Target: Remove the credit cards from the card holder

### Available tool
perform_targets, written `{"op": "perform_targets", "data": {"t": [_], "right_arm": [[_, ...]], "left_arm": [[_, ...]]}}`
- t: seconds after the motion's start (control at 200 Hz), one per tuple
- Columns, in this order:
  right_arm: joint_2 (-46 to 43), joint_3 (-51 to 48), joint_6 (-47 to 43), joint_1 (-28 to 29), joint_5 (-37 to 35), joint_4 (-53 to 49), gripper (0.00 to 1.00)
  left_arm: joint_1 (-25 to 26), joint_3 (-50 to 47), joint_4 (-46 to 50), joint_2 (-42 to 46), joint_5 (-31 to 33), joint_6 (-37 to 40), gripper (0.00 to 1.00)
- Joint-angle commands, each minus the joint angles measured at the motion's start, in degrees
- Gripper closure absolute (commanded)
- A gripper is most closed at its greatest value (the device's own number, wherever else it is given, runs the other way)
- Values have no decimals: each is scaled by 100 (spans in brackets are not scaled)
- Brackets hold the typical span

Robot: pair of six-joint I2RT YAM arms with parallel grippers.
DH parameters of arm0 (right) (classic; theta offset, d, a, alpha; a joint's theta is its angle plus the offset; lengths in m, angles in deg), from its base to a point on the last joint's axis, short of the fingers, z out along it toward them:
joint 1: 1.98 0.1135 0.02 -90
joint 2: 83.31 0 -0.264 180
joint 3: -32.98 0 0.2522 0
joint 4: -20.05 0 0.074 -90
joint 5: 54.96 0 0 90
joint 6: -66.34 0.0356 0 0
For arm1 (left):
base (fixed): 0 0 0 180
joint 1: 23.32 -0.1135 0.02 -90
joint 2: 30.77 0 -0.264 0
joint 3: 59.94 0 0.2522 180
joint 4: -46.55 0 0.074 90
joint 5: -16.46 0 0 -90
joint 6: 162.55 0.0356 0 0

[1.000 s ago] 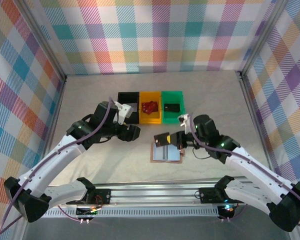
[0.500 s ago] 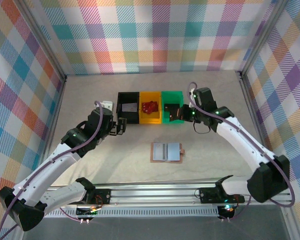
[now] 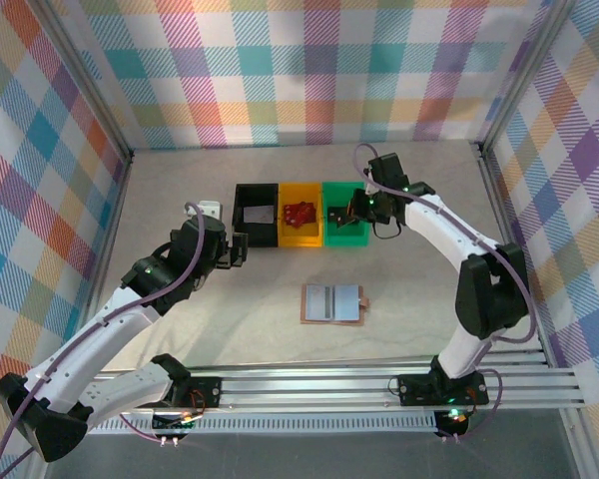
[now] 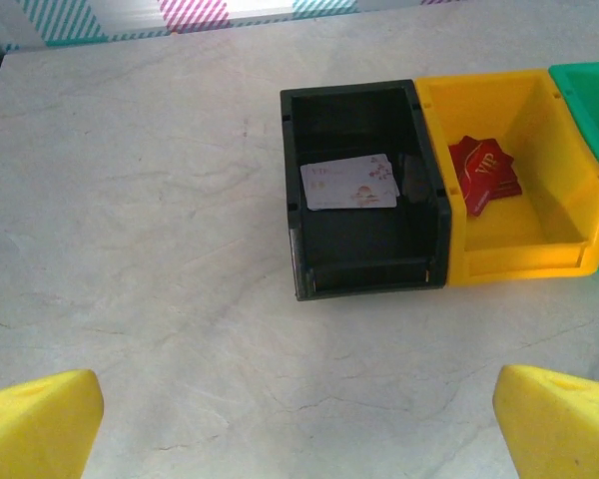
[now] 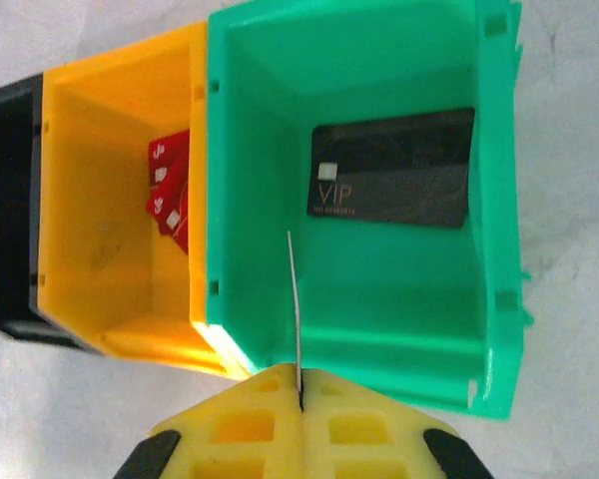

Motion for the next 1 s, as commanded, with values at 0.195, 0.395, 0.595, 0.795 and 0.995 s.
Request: {"op": "perform_targets", "data": {"t": [0.195, 0.395, 0.595, 0.795, 0.995], "right_arm": [[833, 989, -143, -84, 160, 2, 100], [1151, 1136, -54, -101, 125, -57, 100], [1268, 1082, 42, -111, 206, 73, 100], [1434, 1045, 80, -120, 250, 189, 100], [1527, 1018, 88, -137, 311, 334, 100]], "left_arm": [[67, 11, 8, 113, 185, -23, 0], [67, 11, 12, 110, 196, -7, 0], [67, 8, 8, 81, 196, -6, 0], [67, 10, 8, 75, 201, 12, 0], [68, 12, 14, 72, 223, 21, 0]]}}
